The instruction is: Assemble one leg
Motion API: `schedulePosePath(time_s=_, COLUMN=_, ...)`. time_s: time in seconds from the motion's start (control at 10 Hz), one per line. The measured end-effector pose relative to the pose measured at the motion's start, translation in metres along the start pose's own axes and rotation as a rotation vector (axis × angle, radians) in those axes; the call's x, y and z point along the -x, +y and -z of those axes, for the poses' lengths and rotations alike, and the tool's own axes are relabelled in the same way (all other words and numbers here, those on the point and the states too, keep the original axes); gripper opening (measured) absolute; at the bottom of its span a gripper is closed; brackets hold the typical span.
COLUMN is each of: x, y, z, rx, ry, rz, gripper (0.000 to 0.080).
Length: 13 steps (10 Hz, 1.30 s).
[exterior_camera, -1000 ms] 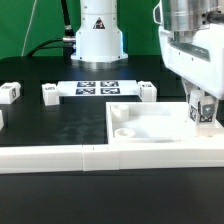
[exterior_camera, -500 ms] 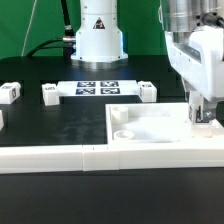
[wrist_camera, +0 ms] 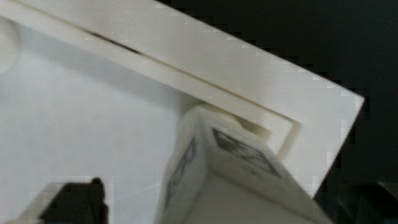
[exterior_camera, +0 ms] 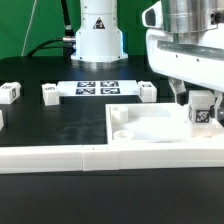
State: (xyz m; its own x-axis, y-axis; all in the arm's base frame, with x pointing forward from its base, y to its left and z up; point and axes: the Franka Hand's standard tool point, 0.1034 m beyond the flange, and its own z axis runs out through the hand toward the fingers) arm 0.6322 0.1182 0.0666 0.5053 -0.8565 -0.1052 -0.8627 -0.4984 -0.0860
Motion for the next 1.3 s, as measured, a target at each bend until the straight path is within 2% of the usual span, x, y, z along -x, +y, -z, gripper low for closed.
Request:
schedulePosePath(time_s=0.3, x=0.0016, y=-0.001, z=0.0017, rx=0.011, ry=-0.01, rz=0.253, gripper=0.0648)
schedulePosePath(time_s=0.5, x=0.004, y=-0.0016, z=0.0024, rx=0.04, ry=0.006, rz=0.523, gripper=0.0648)
schedulePosePath(time_s=0.6, x=0.0047, y=-0.0017, z=0.0021, rx=0.041, ry=0.004, rz=0.596, gripper=0.0648)
schedulePosePath(time_s=0.9, x=0.0048, y=-0.001, z=0.0017, rx=0.077, ry=0.022, rz=0.909, gripper=0.0648)
schedulePosePath(time_s=1.1, x=0.0031, y=-0.0004, z=0.0021, rx=0.08, ry=0.017, rz=0.999, gripper=0.0648)
schedulePosePath(time_s=1.2, x=0.0034, y=-0.0005, z=0.002, rx=0.079, ry=0.016, rz=0.992, gripper=0.0551)
schedulePosePath(time_s=1.3, x=0.0033, y=-0.0005, z=0.002, rx=0.079, ry=0.016, rz=0.992, gripper=0.0417)
